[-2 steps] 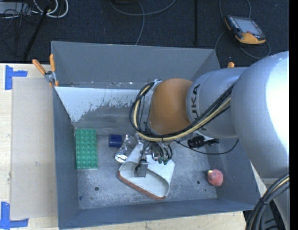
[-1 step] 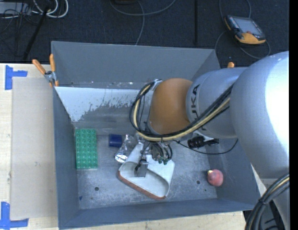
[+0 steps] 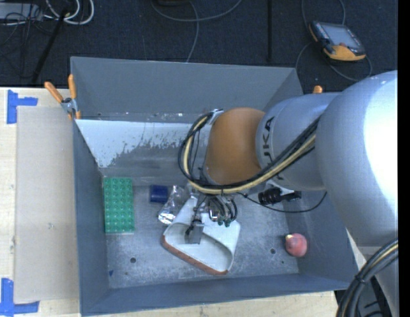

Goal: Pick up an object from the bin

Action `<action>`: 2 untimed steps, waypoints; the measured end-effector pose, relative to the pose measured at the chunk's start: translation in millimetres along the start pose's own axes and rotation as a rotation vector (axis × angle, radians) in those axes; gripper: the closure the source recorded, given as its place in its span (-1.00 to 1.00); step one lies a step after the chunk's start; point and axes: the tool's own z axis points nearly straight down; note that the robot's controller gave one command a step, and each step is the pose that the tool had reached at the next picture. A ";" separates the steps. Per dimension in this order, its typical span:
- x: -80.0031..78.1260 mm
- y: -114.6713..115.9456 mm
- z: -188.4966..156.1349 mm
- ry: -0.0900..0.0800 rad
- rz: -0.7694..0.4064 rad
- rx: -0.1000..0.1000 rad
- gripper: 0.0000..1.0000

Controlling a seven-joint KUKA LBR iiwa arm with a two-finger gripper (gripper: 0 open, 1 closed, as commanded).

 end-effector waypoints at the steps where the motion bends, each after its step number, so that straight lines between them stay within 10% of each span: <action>1: -1.1 0.2 -0.7 -0.003 0.001 0.000 1.00; 2: -2.7 0.3 -79.9 -0.012 0.004 -0.002 1.00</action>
Offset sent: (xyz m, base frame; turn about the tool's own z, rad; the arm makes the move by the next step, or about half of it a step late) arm 0.0000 0.0000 0.0000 0.0000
